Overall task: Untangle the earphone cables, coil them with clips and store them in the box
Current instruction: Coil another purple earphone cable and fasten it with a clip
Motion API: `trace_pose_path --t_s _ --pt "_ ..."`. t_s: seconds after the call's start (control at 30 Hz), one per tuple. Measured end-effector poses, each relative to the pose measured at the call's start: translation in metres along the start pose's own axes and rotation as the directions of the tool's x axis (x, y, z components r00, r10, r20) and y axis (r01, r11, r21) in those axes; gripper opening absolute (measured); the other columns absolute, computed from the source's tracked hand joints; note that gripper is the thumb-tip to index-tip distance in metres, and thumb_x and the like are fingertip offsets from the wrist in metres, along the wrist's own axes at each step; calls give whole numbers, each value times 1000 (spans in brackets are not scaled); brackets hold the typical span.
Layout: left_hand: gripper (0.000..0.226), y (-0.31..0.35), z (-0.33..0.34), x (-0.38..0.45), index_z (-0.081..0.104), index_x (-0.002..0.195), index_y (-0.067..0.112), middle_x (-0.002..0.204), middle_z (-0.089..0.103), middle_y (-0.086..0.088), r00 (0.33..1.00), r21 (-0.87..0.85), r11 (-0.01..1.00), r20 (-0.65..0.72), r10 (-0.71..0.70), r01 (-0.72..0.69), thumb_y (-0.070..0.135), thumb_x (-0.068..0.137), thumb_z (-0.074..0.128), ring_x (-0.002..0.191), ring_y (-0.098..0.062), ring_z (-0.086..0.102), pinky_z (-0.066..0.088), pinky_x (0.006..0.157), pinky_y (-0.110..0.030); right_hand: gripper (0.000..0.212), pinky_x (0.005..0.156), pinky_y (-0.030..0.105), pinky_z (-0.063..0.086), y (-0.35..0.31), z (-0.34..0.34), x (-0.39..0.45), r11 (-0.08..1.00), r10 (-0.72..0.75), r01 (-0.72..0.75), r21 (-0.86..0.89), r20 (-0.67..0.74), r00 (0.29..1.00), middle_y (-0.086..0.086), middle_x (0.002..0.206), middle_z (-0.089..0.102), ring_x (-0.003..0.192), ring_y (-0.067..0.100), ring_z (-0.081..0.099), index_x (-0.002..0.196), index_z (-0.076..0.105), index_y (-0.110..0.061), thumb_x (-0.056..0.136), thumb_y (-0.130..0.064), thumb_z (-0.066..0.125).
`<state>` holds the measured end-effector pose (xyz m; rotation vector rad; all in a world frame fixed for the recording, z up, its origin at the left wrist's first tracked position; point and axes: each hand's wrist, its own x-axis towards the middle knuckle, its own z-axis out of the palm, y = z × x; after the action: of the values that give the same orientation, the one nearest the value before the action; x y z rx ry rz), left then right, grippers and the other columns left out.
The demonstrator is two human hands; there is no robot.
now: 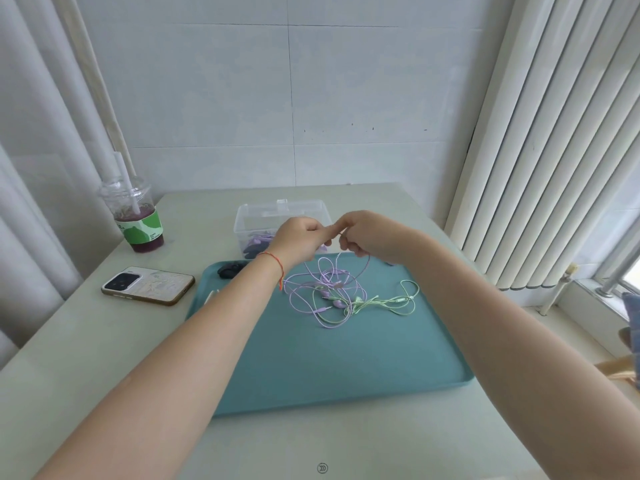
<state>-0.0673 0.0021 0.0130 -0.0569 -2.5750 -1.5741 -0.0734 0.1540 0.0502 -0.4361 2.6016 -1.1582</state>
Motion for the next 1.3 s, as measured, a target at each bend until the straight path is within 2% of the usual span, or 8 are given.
trace_pose_path --t_s 0.13,0.23,0.43,0.7,0.83,1.07,1.17,1.3 --pt "28 -3 0 0 63 68 11 46 47 7 997 -140 989 68 -31 40 25 91 56 47 -15 42 39 61 -28 24 31 12 23 2 -8 -5 982 -37 39 -184 17 999 1 65 38 59 16 36 96 69 -11 91 -32 61" --pt "24 -10 0 1 62 68 12 51 51 -1 997 -236 971 77 -30 48 16 90 53 49 -15 45 40 64 -29 20 45 21 31 3 -13 8 995 -94 101 25 -194 977 1 60 41 54 17 35 78 69 -17 92 -26 58" --pt "20 -34 -5 2 71 82 13 59 58 3 988 -201 975 135 -69 96 20 93 56 60 -10 54 43 77 -31 21 49 22 34 14 -43 15 898 120 295 326 -828 547 -13 66 49 57 9 43 84 59 -15 97 -20 42" --pt "27 2 -13 1 71 104 15 47 40 4 997 -253 965 2 75 -72 27 101 47 41 -8 39 47 51 -20 18 76 30 43 37 -29 22 935 239 -310 -171 -338 910 16 106 57 89 28 51 101 59 -7 91 -9 45" --pt "26 17 -11 2 73 97 13 46 30 7 990 -10 990 20 139 -139 26 99 51 37 -5 28 31 41 -15 54 100 27 34 25 -17 16 969 -118 -1 -248 -462 879 13 142 41 128 29 43 140 44 -8 86 2 39" --pt "33 21 0 0 54 60 23 55 53 11 986 366 916 90 140 -164 19 93 54 49 0 47 29 48 -9 46 78 16 39 -9 6 -1 927 -375 345 -149 -333 865 -3 112 67 101 12 59 111 68 -15 78 5 44" --pt "15 19 2 2 57 86 10 77 64 -1 993 260 960 65 94 -108 25 85 56 67 -14 55 39 59 -24 36 77 26 44 -9 10 3 942 -335 325 -87 -341 879 0 100 68 93 18 59 105 66 -15 83 0 41" --pt "5 21 -4 -1 41 82 11 47 42 10 997 -119 993 73 2 7 13 84 45 45 -13 30 25 40 -19 19 65 30 38 -6 15 9 977 -199 211 15 -272 941 1 73 59 69 19 49 92 58 -13 95 -23 43"
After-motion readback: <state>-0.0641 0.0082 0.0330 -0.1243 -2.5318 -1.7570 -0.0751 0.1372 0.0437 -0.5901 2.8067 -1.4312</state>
